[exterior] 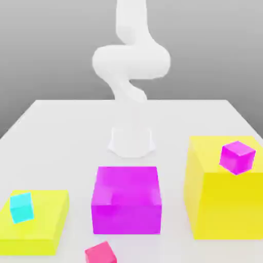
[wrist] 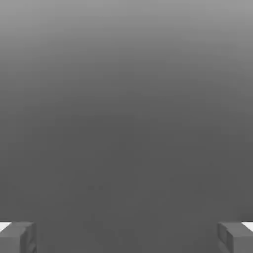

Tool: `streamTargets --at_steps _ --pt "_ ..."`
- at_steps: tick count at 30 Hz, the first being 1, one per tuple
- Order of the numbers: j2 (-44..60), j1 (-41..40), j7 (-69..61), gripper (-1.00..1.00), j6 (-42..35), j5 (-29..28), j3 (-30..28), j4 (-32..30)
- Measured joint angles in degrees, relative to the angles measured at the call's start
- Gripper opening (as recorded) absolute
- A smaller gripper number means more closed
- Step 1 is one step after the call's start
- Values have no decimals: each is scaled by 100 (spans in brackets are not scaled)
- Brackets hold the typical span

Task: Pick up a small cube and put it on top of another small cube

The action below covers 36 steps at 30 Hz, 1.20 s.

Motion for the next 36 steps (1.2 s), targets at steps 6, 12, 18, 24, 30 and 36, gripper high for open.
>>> streamTargets --at_steps 6,12,18,24,30,36 --pt "1279 432 -955 0 377 352 -536 -43" --pt "2533 698 -1942 0 738 774 -914 -84" --pt "3780 730 -2880 0 1103 1130 -1047 -125" --pt "4968 621 -3589 0 1511 1159 -1053 -182" --pt "6102 488 -4005 0 2057 939 -1051 -194" --pt "6856 244 -4233 -100 2624 1198 -756 -47"
